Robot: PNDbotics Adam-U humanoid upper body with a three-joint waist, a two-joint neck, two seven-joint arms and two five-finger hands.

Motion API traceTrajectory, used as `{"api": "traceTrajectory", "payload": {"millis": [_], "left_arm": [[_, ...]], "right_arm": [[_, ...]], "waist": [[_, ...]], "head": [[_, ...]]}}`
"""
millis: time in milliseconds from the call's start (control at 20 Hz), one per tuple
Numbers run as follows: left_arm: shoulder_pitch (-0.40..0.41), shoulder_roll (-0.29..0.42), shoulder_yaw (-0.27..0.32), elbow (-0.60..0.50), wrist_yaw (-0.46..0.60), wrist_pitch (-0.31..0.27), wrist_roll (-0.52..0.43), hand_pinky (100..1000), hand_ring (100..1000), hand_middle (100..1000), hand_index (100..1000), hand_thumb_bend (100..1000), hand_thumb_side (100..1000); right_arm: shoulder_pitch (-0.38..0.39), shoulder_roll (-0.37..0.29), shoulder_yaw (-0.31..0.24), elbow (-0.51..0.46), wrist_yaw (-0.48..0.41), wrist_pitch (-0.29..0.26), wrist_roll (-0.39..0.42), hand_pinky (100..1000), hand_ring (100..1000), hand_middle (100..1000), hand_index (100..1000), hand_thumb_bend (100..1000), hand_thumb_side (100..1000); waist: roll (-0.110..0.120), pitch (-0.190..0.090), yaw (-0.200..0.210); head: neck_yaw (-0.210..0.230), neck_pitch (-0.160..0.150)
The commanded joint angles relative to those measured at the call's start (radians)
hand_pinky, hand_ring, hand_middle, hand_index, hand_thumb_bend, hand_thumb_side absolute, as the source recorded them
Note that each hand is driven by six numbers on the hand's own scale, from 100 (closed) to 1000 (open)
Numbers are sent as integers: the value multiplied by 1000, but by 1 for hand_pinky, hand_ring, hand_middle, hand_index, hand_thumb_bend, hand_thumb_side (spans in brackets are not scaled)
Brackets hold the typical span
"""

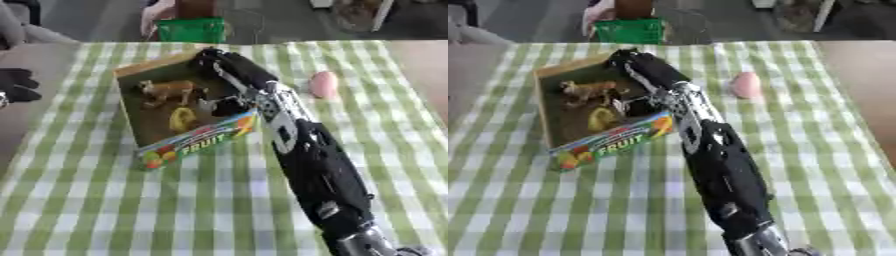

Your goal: Pick up objects on the table and place them in the box.

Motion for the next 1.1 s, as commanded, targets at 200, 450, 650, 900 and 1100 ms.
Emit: {"api": "traceTrajectory", "payload": {"millis": [200, 450, 650, 900, 1100], "left_arm": [[-3, 16, 10, -10, 1, -2, -4, 771, 653, 644, 782, 100, 822], [0, 16, 11, -9, 0, -3, -5, 772, 653, 644, 782, 100, 822], [2, 15, 13, -11, 1, -4, -3, 772, 654, 644, 782, 100, 821], [5, 14, 15, -12, 1, -5, -2, 773, 654, 644, 782, 100, 821], [6, 13, 15, -13, 2, -5, -2, 773, 654, 644, 782, 100, 821]], "right_arm": [[-53, -62, -78, -56, -14, 104, -29, 681, 756, 798, 849, 100, 185], [-62, -95, -156, -70, 7, 209, -50, 676, 753, 796, 847, 100, 167], [-56, -113, -208, -79, 25, 289, -58, 673, 752, 794, 846, 100, 170], [-41, -131, -249, -66, 47, 353, -58, 673, 752, 795, 847, 100, 191], [-30, -138, -272, -48, 73, 388, -55, 673, 752, 795, 847, 100, 206]], "waist": [[7, -22, -6], [10, -23, -12], [12, -24, -13], [13, -25, -17], [14, -25, -19]], "head": [[-1, -7], [-1, -7], [-1, -7], [-4, -7], [-2, -9]]}}
